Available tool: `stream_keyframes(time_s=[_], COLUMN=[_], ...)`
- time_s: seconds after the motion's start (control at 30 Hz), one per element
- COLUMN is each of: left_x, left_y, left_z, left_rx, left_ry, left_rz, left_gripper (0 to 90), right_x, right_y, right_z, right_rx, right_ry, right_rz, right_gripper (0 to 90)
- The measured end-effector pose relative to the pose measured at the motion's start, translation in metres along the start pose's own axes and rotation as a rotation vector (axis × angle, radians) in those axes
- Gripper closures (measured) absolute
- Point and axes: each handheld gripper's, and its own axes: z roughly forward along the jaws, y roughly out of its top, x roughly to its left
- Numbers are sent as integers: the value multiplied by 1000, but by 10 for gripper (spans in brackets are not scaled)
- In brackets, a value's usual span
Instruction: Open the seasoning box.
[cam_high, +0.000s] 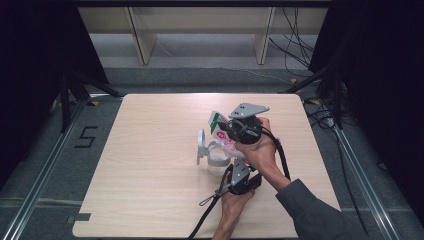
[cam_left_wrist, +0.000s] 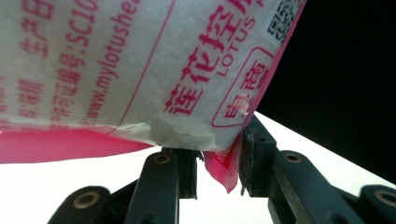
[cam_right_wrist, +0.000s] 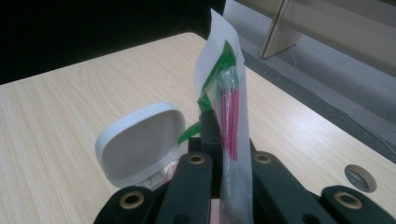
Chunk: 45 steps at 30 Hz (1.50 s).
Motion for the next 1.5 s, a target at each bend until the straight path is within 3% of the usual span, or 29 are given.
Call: stream_keyframes(time_s=[0.2, 0.47, 0.53, 0.77, 0.93, 1.03, 1.13, 1.3, 1.37, 1.5], left_x=[1, 0, 0, 0, -1, -1, 0, 0, 0, 0], left_y=[0, 0, 1, 2, 1, 1, 2, 2, 3, 2], left_z=[-1, -1, -1, -1, -1, -2, -2, -2, -2, -3], left_rx=[-3, -7, -10, -10, -14, -12, -14, -15, -16, -19], left_ry=[-3, -7, -8, -10, -9, -11, -10, -13, -13, -13], left_rz=[0, 0, 0, 6, 0, -2, -1, -2, 0, 4], left_gripper=[706, 706, 706, 707, 707, 707, 707, 707, 707, 707], right_x=[0, 1, 1, 1, 5, 6, 7, 9, 7, 10], right_y=[1, 3, 3, 4, 4, 4, 5, 5, 6, 7], right_z=[3, 4, 4, 2, 3, 6, 6, 7, 8, 9], right_rx=[-5, 30, 9, 18, 22, 26, 29, 40, 33, 33], right_ry=[-1, 18, -5, 14, -1, -1, 12, 7, 7, 12], right_rz=[-12, -19, -29, -21, -14, -57, -29, -25, -53, -31], right_gripper=[900, 900, 900, 900, 900, 900, 900, 900, 900, 900])
